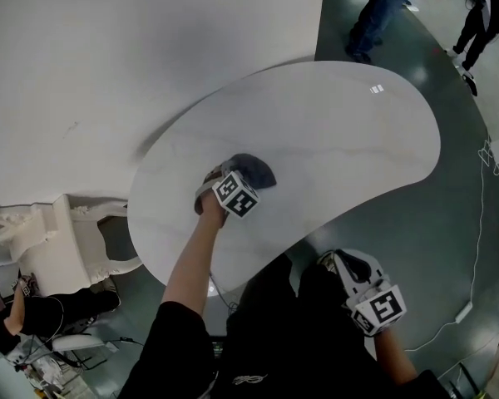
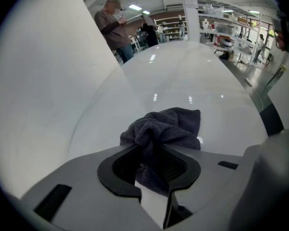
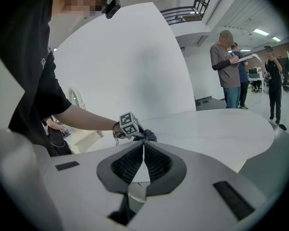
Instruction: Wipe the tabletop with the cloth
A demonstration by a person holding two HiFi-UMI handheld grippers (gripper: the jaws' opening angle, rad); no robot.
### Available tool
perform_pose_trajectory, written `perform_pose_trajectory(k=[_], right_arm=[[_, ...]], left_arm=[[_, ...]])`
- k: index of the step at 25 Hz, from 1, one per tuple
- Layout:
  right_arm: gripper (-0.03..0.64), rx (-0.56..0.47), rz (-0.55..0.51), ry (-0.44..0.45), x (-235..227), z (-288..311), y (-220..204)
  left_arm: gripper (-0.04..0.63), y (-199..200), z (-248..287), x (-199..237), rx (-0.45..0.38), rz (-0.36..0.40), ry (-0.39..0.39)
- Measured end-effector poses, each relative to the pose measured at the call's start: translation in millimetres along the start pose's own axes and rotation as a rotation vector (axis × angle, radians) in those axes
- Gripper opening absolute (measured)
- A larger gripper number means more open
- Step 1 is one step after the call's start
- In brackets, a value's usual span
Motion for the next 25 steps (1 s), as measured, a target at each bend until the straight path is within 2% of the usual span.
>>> perform_pose_trajectory(k=[7, 16, 21, 25], right_arm=[[0.014, -0.034, -0.028, 0.017, -25, -53, -9], [0.014, -0.095, -0.066, 0.028, -44, -111, -14], [0.014, -0.143, -0.085, 0.023, -53, -134, -11], [0.014, -0.157, -0.080, 0.010, -59, -150, -10]], left_arm=[[0.106, 18, -26, -67, 0.044, -0.035, 0.009], [0.106, 34, -50, -130, 0.104, -0.095, 0.018], [0.106, 40, -54, -147, 0.136, -0.134, 0.034], [0.106, 51, -60, -165, 0.153, -0.126, 0.009]])
Point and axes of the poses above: the fingertips, and each gripper's own axes: z forward along the fingers, x to its left, y out of its top, the point moved 4 cm from there along -z, backward along the fingers, and after that the axes turned 9 degrees about y, right-handed, at the moved point
